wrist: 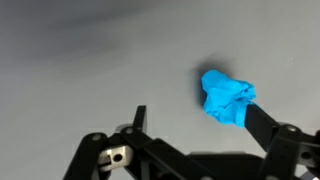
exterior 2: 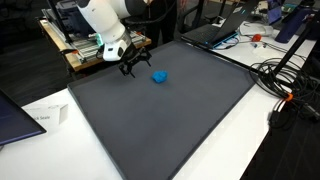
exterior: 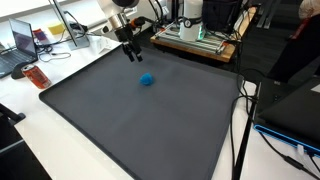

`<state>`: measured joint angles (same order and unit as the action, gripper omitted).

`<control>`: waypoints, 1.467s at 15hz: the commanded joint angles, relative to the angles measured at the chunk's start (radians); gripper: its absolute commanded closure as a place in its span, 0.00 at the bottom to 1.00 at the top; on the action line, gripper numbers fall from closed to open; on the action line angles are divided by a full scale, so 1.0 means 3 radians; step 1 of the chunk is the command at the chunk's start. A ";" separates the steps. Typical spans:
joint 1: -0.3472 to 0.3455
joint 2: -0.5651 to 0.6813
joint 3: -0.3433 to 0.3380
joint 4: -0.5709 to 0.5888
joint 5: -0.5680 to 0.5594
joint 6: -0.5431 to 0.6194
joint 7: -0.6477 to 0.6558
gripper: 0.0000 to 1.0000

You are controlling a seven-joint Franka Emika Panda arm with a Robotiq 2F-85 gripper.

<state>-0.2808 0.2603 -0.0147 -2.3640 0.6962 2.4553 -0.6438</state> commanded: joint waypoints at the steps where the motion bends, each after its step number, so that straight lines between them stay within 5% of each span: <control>1: 0.0219 -0.0456 -0.0053 -0.0485 -0.0058 0.0452 0.0366 0.00; 7: 0.0511 -0.0834 -0.0139 -0.0954 -0.0827 0.0988 0.1715 0.00; 14: 0.0675 -0.1164 -0.0062 -0.0974 -0.2307 0.0654 0.3534 0.00; 22: 0.0877 -0.1474 0.0358 -0.0787 -0.2566 0.0041 0.4107 0.00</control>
<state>-0.0322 -0.1426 0.0611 -2.6141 -0.0494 2.5239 0.5383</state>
